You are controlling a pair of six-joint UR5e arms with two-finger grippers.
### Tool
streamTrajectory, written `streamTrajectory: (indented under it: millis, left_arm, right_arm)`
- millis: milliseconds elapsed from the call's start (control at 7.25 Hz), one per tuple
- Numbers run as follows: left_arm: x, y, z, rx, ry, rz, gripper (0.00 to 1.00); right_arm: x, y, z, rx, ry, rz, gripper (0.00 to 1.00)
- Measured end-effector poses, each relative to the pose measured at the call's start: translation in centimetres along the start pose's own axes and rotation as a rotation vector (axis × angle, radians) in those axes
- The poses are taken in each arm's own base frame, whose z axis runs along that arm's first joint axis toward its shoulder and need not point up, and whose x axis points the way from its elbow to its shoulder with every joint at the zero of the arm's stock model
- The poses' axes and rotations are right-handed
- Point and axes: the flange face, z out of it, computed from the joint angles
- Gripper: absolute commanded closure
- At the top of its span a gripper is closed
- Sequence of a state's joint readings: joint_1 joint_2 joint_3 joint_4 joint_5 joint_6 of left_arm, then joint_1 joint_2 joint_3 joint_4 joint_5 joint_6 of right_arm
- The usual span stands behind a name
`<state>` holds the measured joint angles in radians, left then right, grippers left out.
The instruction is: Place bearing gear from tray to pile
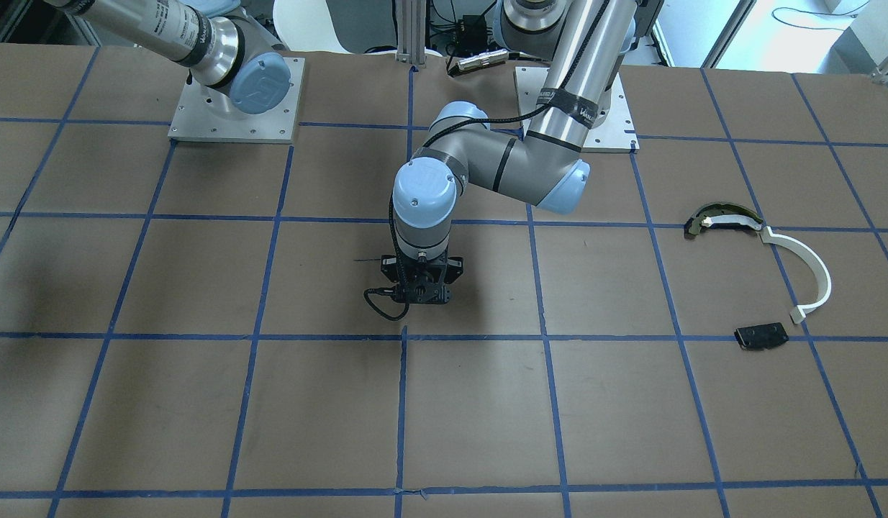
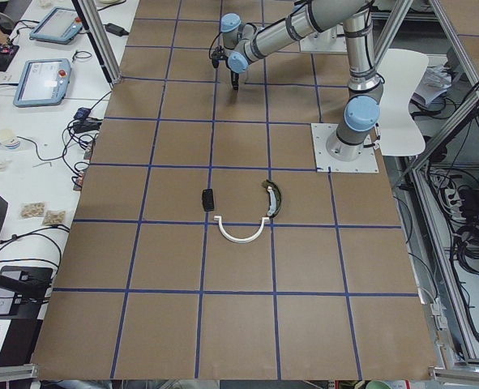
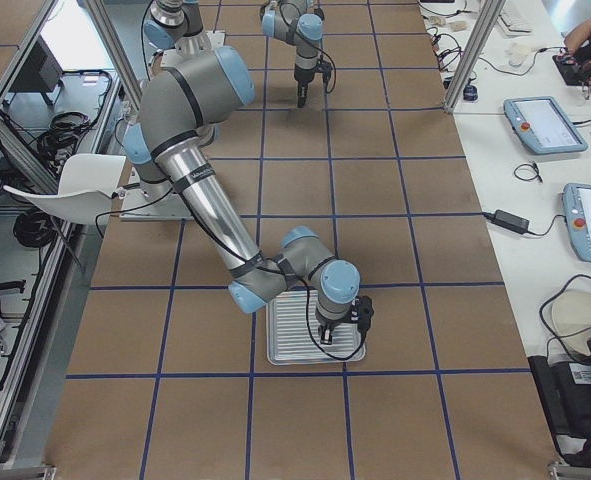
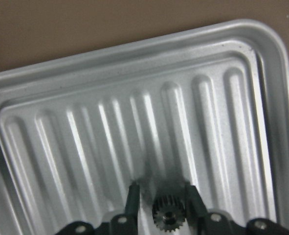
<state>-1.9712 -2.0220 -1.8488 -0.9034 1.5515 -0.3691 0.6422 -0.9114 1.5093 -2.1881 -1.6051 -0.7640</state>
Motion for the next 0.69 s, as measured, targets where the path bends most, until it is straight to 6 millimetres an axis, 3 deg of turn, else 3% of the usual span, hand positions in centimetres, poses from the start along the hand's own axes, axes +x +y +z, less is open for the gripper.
streamTrajectory:
  millis: [138, 276, 414, 690]
  left_arm:
    - [-0.8, -0.8, -1.7, 0.010, 0.002, -0.010, 1.00]
    - [-3.1, -2.0, -3.5, 0.003, 0.001, -0.011, 1.00]
    - [-7.7, -3.8, -5.2, -0.010, 0.002, 0.015, 1.00]
    - [-19.9, -5.6, -7.2, -0.048, -0.035, 0.107, 1.00]
  right_arm:
    - [0.0, 0.1, -0.1, -0.005, 0.002, 0.000, 1.00]
    - [0.0, 0.1, -0.4, -0.013, -0.002, 0.000, 1.00]
    - [0.1, 0.1, -1.3, -0.019, -0.007, 0.000, 1.00]
    - [-1.5, 0.1, -5.7, -0.011, -0.011, -0.004, 1.00]
